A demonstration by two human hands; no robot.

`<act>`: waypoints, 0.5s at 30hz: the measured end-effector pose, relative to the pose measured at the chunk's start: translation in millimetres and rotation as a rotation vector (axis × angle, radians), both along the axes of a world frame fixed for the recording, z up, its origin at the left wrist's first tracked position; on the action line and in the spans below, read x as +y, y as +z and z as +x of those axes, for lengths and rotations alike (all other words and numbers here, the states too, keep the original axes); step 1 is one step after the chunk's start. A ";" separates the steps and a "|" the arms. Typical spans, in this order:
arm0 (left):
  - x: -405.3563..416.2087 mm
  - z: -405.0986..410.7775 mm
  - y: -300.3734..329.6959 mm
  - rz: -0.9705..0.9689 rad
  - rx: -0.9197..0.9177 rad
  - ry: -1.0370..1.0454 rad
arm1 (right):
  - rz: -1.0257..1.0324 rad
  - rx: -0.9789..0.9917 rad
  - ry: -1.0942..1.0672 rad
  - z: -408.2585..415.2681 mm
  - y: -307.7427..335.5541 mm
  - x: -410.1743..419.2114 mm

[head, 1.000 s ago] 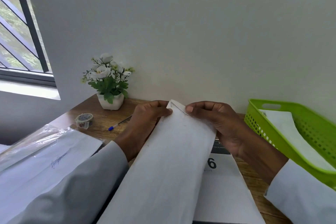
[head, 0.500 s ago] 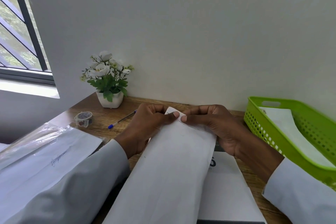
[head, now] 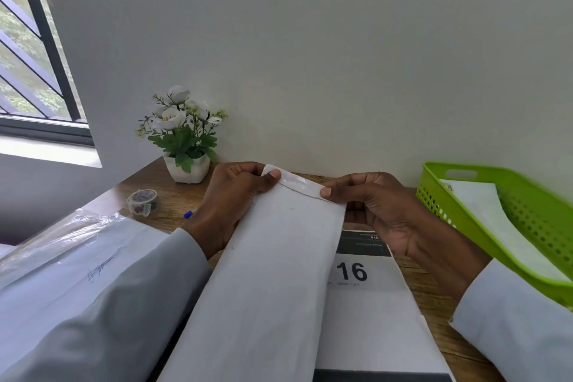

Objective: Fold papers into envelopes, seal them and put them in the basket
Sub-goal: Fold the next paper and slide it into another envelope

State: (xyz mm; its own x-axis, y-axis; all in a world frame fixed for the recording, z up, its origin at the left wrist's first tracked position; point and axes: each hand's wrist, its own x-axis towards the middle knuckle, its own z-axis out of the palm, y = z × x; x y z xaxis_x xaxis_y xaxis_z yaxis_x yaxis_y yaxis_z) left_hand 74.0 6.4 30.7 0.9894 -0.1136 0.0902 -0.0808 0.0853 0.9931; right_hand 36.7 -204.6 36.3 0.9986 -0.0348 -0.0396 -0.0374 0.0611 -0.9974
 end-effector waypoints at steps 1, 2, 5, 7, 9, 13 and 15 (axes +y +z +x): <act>1.0 0.9 0.5 -0.001 -0.005 0.011 | 0.010 0.007 0.003 0.2 0.2 -1.0; 2.1 1.6 0.6 -0.003 -0.006 0.016 | 0.016 0.013 0.005 0.5 0.2 -1.5; 3.5 2.9 1.0 -0.002 0.001 0.002 | 0.025 0.021 0.010 0.9 0.1 -3.2; 5.0 4.7 1.9 0.002 -0.005 0.013 | 0.034 0.024 0.008 0.9 0.3 -5.3; 8.4 6.2 2.1 -0.014 -0.003 0.009 | 0.048 0.030 0.002 1.4 0.0 -8.0; 10.6 1.5 2.2 -0.236 0.165 -0.245 | 0.090 0.030 0.004 3.4 -2.8 -11.6; 8.8 1.7 4.0 -0.310 0.207 -0.323 | 0.106 0.026 0.017 4.8 -4.4 -12.9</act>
